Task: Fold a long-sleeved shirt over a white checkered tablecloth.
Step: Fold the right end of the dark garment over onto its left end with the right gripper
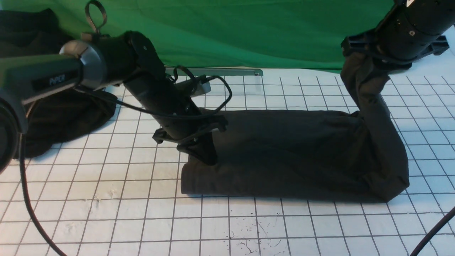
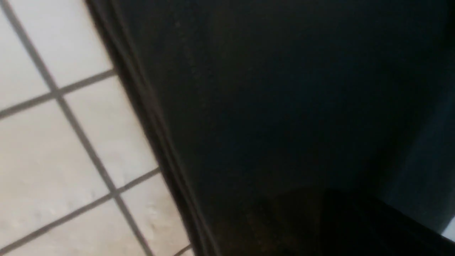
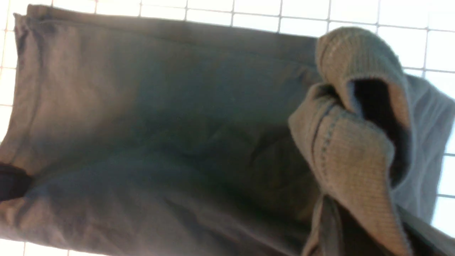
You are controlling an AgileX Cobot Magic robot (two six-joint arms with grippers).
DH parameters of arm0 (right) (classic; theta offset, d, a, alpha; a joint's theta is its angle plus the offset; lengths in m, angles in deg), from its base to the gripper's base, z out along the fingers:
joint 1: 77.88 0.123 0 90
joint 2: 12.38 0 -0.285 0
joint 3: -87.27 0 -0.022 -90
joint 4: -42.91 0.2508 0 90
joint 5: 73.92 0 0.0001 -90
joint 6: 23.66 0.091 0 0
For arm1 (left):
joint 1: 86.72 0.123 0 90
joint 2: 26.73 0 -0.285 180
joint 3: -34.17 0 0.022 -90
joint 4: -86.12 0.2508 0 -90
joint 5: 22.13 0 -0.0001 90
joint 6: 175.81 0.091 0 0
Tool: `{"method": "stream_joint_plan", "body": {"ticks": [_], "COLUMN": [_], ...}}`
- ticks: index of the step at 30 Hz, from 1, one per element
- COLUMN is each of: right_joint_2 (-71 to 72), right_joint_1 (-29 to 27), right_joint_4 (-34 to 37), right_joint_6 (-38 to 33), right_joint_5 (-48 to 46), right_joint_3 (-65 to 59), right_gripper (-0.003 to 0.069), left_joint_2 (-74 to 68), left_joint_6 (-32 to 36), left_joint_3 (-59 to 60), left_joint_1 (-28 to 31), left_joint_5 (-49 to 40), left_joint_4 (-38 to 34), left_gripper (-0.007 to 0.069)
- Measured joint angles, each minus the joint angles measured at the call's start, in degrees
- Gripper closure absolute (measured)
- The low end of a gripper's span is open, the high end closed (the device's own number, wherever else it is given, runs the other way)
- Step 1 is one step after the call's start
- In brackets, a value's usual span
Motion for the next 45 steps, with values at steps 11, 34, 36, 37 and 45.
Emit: {"method": "stream_joint_plan", "body": {"ticks": [11, 34, 36, 37, 45], "right_joint_2": [-0.19, -17.46, -19.66, -19.81, -14.91], "right_joint_1": [3.95, 22.84, 23.17, 23.17, 22.25], "right_joint_4": [6.53, 9.37, 9.49, 9.47, 7.62], "right_joint_6": [1.00, 4.16, 4.45, 4.53, -0.89], "right_joint_5": [2.54, 31.04, 31.47, 31.14, 19.21], "right_joint_3": [0.13, 0.20, 0.20, 0.20, 3.33], "right_gripper": [0.0628, 0.0487, 0.0348, 0.0281, 0.0011], "left_joint_2": [1.22, 17.66, 17.66, 17.66, 17.66], "left_joint_6": [-0.68, -2.04, -2.04, -2.04, -2.08], "left_joint_3": [5.37, -0.24, -0.24, -0.24, -0.24], "left_joint_1": [1.38, 22.63, 22.65, 22.65, 22.65], "left_joint_5": [2.19, -5.27, -6.00, -6.57, -10.29], "left_joint_4": [2.80, -0.39, -0.67, -0.80, -2.85], "left_gripper": [0.0622, 0.0622, 0.0622, 0.0620, 0.0552]}}
